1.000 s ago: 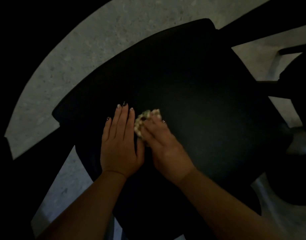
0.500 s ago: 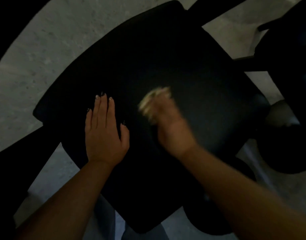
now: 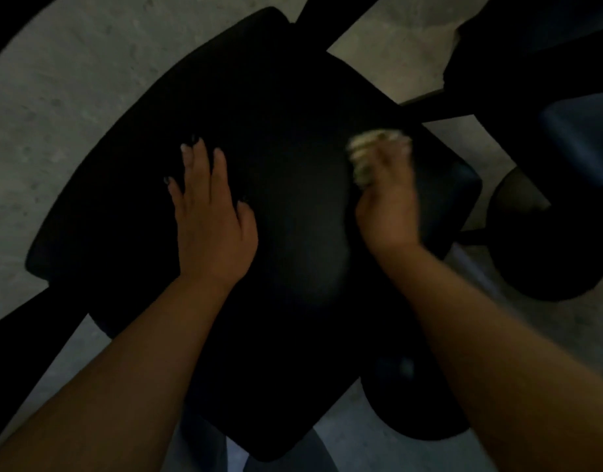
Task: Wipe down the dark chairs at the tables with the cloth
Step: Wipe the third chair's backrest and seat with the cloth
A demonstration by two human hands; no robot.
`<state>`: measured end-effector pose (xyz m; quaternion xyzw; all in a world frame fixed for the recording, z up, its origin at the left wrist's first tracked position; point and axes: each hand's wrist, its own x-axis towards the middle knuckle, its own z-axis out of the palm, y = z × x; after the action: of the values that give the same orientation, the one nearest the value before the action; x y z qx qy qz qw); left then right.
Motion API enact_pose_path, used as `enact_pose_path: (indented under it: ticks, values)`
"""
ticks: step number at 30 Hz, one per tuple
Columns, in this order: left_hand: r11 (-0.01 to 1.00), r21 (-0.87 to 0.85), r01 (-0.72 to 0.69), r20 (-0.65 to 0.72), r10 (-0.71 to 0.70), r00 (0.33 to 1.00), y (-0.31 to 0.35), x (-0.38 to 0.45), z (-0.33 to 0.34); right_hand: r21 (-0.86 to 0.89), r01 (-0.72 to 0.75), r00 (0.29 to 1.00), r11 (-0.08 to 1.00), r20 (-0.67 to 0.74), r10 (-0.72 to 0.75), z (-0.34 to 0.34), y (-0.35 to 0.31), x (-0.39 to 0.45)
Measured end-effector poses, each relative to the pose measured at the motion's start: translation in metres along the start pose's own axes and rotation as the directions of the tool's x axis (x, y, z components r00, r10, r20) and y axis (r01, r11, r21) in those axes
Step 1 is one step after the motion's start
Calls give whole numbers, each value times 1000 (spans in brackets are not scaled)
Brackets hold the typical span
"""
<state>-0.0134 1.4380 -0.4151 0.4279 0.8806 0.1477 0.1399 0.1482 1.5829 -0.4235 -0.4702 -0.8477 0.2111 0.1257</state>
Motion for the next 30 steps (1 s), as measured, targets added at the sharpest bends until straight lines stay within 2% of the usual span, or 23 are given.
enact_pose_path:
  ticks: [2,4,6,7,8,10,11,13,15,16,17,18,19,21,22,24,25,26,28,30]
  values:
    - [996,72,-59,52,55,997,4,14,7,56,233,965,971,108,-238,17,-29,-39]
    - [981,155,-113,111,97,989,2,21,15,142,437,860,888,222,-459,23,-39,-70]
    - [974,175,-142,117,122,986,-2,23,20,143,540,781,830,284,-557,12,-23,-61]
    - [975,171,-144,104,128,986,-4,23,21,113,521,801,846,279,-530,4,-8,-49]
    - [975,171,-144,90,130,987,-5,23,23,70,448,860,891,239,-451,-4,8,-38]
    - [974,179,-140,70,130,989,-7,23,26,-7,153,981,988,119,-151,-23,42,-21]
    - [974,177,-138,67,128,990,-7,23,27,-20,-16,998,1000,52,17,-31,54,-17]
    - [976,176,-132,69,121,990,-8,23,27,2,-267,958,964,-109,265,-32,58,-17]
    - [974,184,-134,69,123,990,-7,22,27,31,-340,919,940,-201,339,-18,35,-23]
    - [974,184,-135,71,123,990,-6,22,26,29,-315,931,949,-187,315,-7,18,-30]
    - [976,172,-133,74,122,990,-6,22,25,-4,-225,966,974,-129,223,4,-2,-43]
    - [980,151,-131,78,120,990,-6,23,23,-34,-75,997,997,-10,75,13,-23,-60]
    - [984,123,-131,83,121,989,-6,24,21,-37,77,988,996,140,-71,19,-43,-81]
    - [988,47,-150,82,146,986,-9,26,14,103,318,883,943,329,-334,23,-65,-117]
    - [986,12,-169,79,168,983,-12,28,9,166,438,795,884,389,-466,21,-66,-125]
    - [976,1,-216,103,215,971,-20,35,-1,213,558,670,802,455,-587,12,-50,-111]
    - [970,32,-242,148,235,961,-25,41,-5,220,533,677,817,469,-568,4,-36,-94]
    - [959,81,-271,214,249,945,-30,47,-9,182,506,723,843,444,-530,-4,-19,-74]
    - [926,185,-328,346,250,904,-38,59,-15,32,286,908,958,310,-282,-18,17,-35]
    - [907,216,-362,422,248,872,-44,69,-21,-36,94,983,995,161,-87,-35,48,-5]
